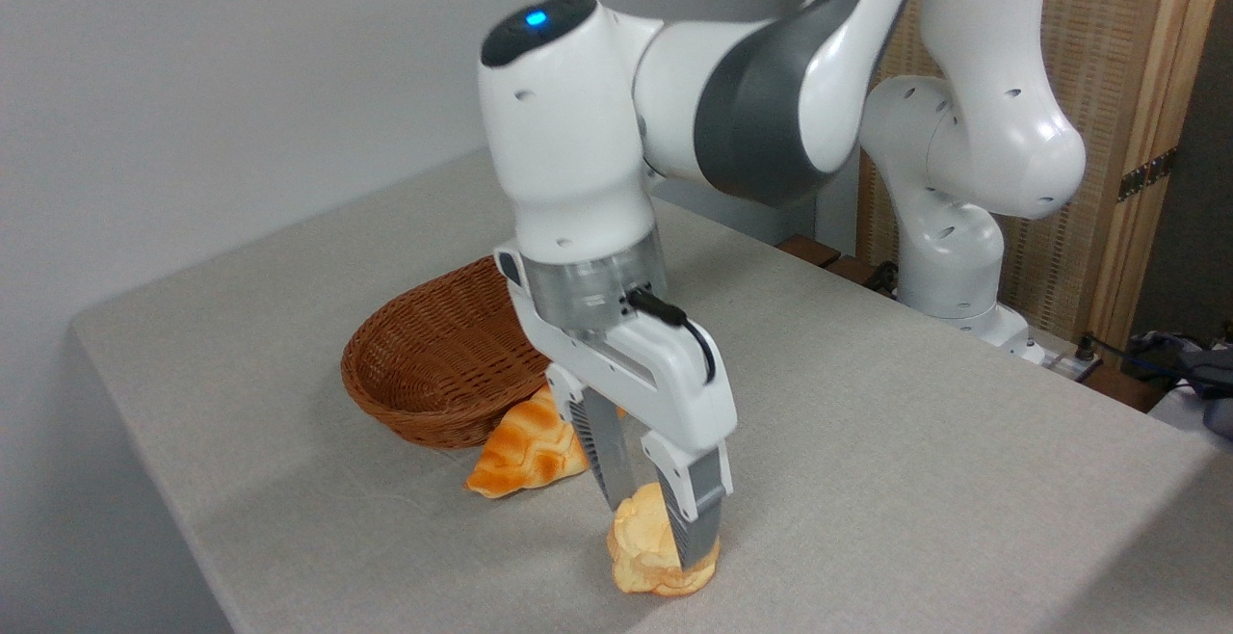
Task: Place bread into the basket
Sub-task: 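Lower the gripper around the round bun and close the fingers on it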
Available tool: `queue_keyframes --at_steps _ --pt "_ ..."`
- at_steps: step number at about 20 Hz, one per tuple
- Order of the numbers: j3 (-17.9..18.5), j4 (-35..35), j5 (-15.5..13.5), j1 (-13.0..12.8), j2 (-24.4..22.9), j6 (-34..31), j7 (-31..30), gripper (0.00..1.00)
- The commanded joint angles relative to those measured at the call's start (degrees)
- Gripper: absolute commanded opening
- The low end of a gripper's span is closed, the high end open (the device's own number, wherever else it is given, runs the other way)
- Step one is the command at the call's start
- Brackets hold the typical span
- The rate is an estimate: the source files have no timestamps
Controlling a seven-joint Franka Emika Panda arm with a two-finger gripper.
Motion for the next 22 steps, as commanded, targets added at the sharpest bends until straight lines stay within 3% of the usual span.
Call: queue_keyframes --at_steps 1,10,13,14,16,19,22 --pt "0.86 -2.03 0.80 -0.31 -0.80 1.58 2.76 1.00" --pt "0.86 -4.67 0.45 -0.39 0.96 3.25 2.85 0.99" --pt "0.86 -4.58 0.01 -0.39 0.96 3.78 2.85 0.77" --pt "0.78 -4.58 -0.17 -0.39 0.96 4.13 2.85 0.60" --pt "0.77 -4.58 -0.17 -0.39 0.96 4.22 2.85 0.35" --pt "0.60 -4.50 -0.17 -0.57 0.96 4.22 2.85 0.22" --pt "0.42 -4.50 -0.17 -0.83 0.96 4.22 2.85 0.17"
